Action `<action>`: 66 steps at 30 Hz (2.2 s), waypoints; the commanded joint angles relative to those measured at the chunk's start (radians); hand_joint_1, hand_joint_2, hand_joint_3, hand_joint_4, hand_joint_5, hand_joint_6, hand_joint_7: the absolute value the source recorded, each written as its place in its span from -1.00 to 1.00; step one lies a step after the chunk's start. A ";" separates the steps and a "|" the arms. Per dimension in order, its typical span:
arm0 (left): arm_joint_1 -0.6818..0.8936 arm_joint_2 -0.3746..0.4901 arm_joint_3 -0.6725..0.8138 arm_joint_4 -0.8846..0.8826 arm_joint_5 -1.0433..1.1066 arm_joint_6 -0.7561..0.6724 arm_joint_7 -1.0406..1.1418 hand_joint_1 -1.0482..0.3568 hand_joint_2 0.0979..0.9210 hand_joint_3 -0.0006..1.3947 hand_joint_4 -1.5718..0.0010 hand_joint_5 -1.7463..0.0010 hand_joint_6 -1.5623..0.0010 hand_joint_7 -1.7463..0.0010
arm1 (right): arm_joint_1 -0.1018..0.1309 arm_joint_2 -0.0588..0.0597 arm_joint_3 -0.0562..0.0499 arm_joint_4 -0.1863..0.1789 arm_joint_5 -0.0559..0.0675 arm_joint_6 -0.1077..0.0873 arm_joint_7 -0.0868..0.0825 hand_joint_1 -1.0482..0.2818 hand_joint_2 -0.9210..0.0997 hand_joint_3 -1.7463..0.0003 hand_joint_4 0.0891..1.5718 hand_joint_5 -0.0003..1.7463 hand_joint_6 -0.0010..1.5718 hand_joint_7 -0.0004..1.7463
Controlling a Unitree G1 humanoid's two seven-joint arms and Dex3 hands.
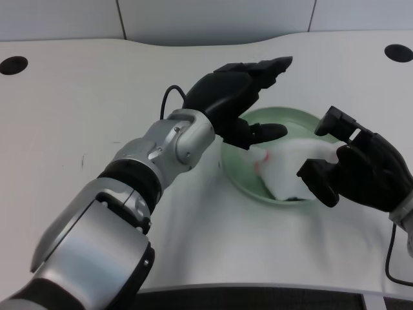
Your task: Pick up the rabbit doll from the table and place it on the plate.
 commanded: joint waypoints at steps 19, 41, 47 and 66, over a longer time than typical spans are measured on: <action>0.262 0.267 0.531 -0.096 -0.611 -0.237 -0.634 -0.76 1.00 -0.28 0.50 0.83 0.61 0.96 | 0.012 -0.044 -0.011 0.006 0.005 0.014 -0.017 -0.30 -0.99 0.95 0.27 1.00 0.01 1.00; 0.615 0.149 0.916 -0.520 -1.282 0.836 -0.993 -0.54 1.00 -0.20 0.31 0.81 0.47 0.97 | 0.008 -0.055 -0.007 0.021 -0.004 0.007 -0.038 -0.25 -1.00 0.90 0.27 1.00 -0.01 1.00; 0.634 0.201 0.895 -0.466 -1.247 0.835 -1.076 -0.53 1.00 -0.27 0.16 0.73 0.34 0.93 | 0.011 -0.065 -0.004 0.033 -0.012 0.017 -0.068 -0.26 -0.99 0.91 0.27 1.00 -0.01 1.00; 0.554 0.299 0.848 -0.278 -1.151 0.753 -1.258 -0.51 1.00 -0.57 -0.09 0.75 0.08 0.93 | 0.007 -0.062 -0.003 0.038 -0.012 0.023 -0.090 -0.21 -1.00 0.93 0.26 1.00 -0.02 1.00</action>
